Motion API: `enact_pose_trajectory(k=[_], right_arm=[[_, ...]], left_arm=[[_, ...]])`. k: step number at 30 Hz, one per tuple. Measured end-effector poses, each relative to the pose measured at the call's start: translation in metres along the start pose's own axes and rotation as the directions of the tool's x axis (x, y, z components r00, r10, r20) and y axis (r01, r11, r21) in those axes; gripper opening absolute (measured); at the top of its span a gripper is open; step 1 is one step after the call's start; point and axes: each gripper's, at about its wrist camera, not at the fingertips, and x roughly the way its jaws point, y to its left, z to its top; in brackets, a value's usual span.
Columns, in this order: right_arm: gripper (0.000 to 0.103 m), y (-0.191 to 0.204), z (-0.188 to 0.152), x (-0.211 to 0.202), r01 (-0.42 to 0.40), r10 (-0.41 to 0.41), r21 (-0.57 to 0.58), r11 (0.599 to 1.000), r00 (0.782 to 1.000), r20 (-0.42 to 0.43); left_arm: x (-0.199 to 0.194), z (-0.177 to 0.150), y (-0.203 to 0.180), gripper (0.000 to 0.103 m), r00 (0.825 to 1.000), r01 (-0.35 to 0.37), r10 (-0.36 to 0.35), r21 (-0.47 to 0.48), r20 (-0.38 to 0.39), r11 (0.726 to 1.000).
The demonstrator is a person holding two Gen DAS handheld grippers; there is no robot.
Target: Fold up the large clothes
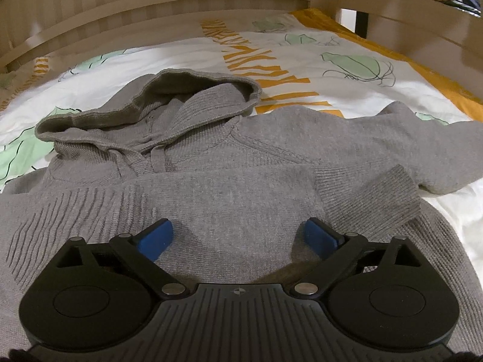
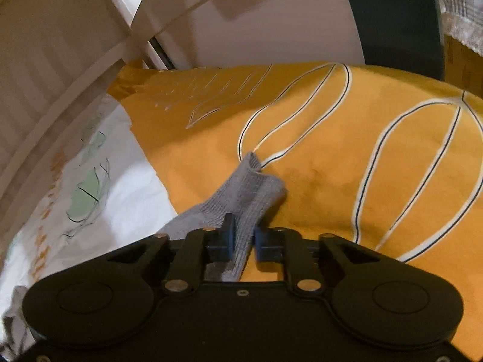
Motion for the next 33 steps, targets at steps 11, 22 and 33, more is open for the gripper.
enact_pose_trajectory(k=[11, 22, 33], right_arm=[[0.014, 0.114, 0.010, -0.089, -0.185, 0.192, -0.212, 0.960, 0.981, 0.013], [0.014, 0.298, -0.060, -0.150, -0.507, 0.477, -0.347, 0.789, 0.862, -0.173], [0.014, 0.433, -0.222, -0.129, -0.690, 0.558, -0.385, 0.613, 0.723, -0.407]], left_arm=[[-0.033, 0.016, 0.032, 0.093, 0.994, 0.085, -0.090, -0.082, -0.062, 0.993], [-0.101, -0.018, 0.134, 0.093, 0.996, 0.067, -0.077, -0.212, -0.041, 0.975], [-0.139, -0.055, 0.223, 0.093, 0.999, -0.014, 0.000, -0.351, -0.040, 0.936]])
